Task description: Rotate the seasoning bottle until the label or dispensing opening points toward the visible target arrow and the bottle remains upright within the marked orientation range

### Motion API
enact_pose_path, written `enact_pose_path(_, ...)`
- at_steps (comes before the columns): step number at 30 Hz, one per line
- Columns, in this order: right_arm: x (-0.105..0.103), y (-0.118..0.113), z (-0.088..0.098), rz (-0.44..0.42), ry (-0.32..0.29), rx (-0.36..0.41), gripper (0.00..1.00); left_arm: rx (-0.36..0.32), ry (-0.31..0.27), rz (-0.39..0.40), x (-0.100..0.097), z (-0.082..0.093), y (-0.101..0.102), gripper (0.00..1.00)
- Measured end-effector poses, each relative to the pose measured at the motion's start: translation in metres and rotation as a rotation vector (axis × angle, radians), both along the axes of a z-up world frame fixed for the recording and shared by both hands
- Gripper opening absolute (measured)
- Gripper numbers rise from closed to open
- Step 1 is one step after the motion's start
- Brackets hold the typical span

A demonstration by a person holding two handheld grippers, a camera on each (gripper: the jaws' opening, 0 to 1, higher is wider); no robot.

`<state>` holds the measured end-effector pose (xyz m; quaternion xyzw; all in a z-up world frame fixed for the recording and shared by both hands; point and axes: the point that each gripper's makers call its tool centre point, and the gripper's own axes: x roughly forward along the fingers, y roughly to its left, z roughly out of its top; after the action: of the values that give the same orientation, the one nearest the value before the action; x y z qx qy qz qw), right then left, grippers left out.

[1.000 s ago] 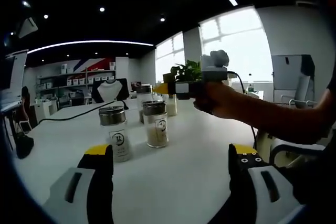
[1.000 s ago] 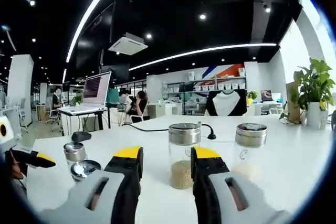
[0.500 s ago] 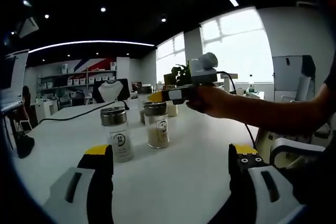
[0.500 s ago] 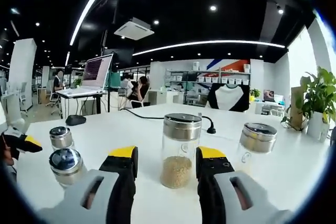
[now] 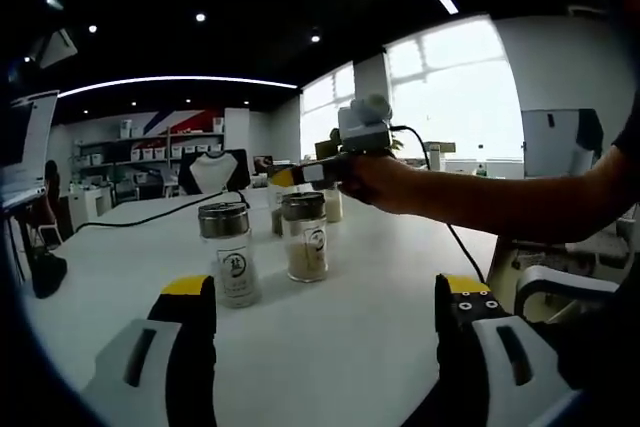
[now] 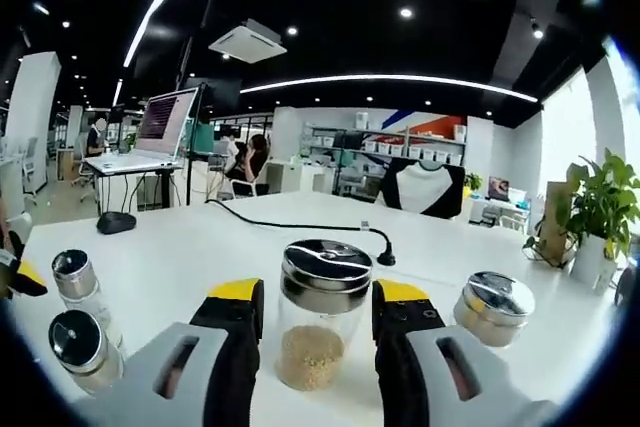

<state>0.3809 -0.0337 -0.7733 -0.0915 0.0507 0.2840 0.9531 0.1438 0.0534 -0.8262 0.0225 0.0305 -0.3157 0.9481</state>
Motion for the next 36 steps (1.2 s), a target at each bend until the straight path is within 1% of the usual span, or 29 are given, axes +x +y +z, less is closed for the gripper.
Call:
enact_pose_path(5,0.011,0.002,-0.003,-0.015,0.014,-0.002,0.42,0.0,0.0,-0.001,-0.001,0.0,0.0,0.95)
enact_pose_path(7,0.012,0.001,-0.003,-0.02,0.018,0.009,0.39,0.001,-0.002,-0.002,0.0,0.0,0.0,0.95)
enact_pose_path(10,0.016,0.0,-0.004,-0.024,0.033,0.033,0.39,-0.002,-0.001,-0.001,0.0,0.0,0.0,0.95)
enact_pose_path(13,0.016,0.001,-0.004,-0.024,0.027,0.031,0.39,0.004,0.001,-0.003,0.0,-0.001,0.0,0.95)
enact_pose_path(18,0.014,0.0,-0.003,-0.017,0.04,0.061,0.37,0.006,0.0,-0.002,0.0,-0.001,0.0,0.95)
enact_pose_path(21,0.007,0.0,-0.002,0.003,0.024,0.071,0.37,0.004,-0.003,0.003,0.002,0.001,0.002,0.95)
enact_pose_path(23,0.002,0.0,-0.001,0.013,0.024,0.08,0.36,-0.002,-0.009,0.002,0.002,0.003,0.003,0.95)
enact_pose_path(27,-0.013,-0.004,0.009,0.031,0.014,0.13,0.36,0.001,-0.014,-0.004,0.002,0.004,0.004,0.94)
enact_pose_path(29,-0.021,-0.005,0.014,0.041,0.006,0.139,0.36,-0.004,-0.019,-0.007,0.002,0.005,0.004,0.94)
enact_pose_path(32,-0.039,-0.007,0.02,0.049,-0.013,0.131,0.36,-0.003,-0.023,-0.013,0.0,0.006,0.002,0.94)
enact_pose_path(36,-0.057,-0.014,0.019,0.045,-0.032,0.125,0.36,0.011,-0.028,-0.027,-0.002,0.005,-0.004,0.94)
